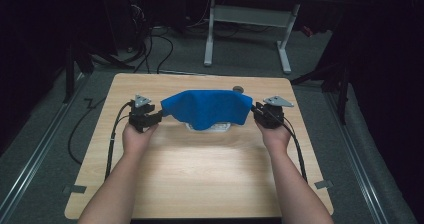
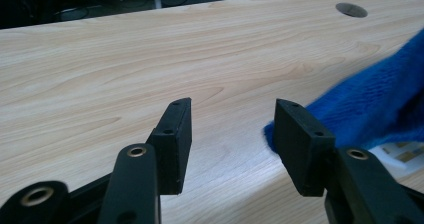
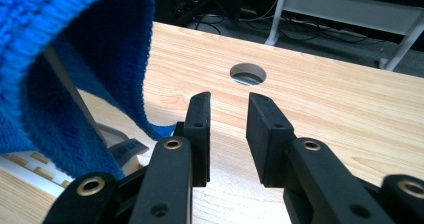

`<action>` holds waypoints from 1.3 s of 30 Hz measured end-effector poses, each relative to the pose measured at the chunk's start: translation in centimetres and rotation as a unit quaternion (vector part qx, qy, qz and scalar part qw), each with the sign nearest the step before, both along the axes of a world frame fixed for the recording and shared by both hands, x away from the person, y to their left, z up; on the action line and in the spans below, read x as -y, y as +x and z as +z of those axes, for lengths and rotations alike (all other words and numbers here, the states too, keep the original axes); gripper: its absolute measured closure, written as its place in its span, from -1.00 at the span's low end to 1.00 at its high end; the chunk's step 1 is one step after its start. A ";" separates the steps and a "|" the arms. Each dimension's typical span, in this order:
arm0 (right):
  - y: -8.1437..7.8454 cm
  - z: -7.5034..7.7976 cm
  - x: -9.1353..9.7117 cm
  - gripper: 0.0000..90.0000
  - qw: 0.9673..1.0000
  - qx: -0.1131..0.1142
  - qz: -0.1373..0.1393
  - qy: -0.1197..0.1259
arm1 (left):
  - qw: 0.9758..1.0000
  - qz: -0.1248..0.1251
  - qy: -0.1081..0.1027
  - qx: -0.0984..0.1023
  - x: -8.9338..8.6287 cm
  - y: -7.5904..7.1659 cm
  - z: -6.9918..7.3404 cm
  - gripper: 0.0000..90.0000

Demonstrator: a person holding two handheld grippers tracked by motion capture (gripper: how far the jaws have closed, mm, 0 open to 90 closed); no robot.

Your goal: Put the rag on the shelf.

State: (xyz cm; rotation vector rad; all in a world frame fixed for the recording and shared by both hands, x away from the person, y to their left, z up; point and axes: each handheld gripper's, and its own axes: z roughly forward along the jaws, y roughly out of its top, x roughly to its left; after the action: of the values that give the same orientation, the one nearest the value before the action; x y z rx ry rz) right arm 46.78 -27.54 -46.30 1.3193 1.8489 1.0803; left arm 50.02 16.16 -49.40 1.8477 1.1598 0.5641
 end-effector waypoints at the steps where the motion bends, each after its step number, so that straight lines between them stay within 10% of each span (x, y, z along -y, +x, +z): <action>1: -0.1 0.0 0.1 0.60 1.000 0.000 -0.001 -0.002 | 1.000 0.002 0.000 0.000 -0.2 -0.1 0.0 0.12; 20: -1.8 -0.1 1.7 0.52 1.000 -0.002 -0.009 -0.009 | 0.999 0.026 0.019 0.003 -2.5 -1.8 -0.3 0.02; 39: -7.1 0.8 2.4 0.25 0.999 0.024 0.018 -0.023 | 1.000 0.020 0.001 0.011 -3.6 -8.0 0.1 -0.02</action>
State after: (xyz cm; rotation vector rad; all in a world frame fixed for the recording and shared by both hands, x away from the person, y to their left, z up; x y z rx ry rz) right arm 39.64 -29.95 -45.51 1.2287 1.8583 1.0717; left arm 42.07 19.73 -49.34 1.8192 1.1856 0.6066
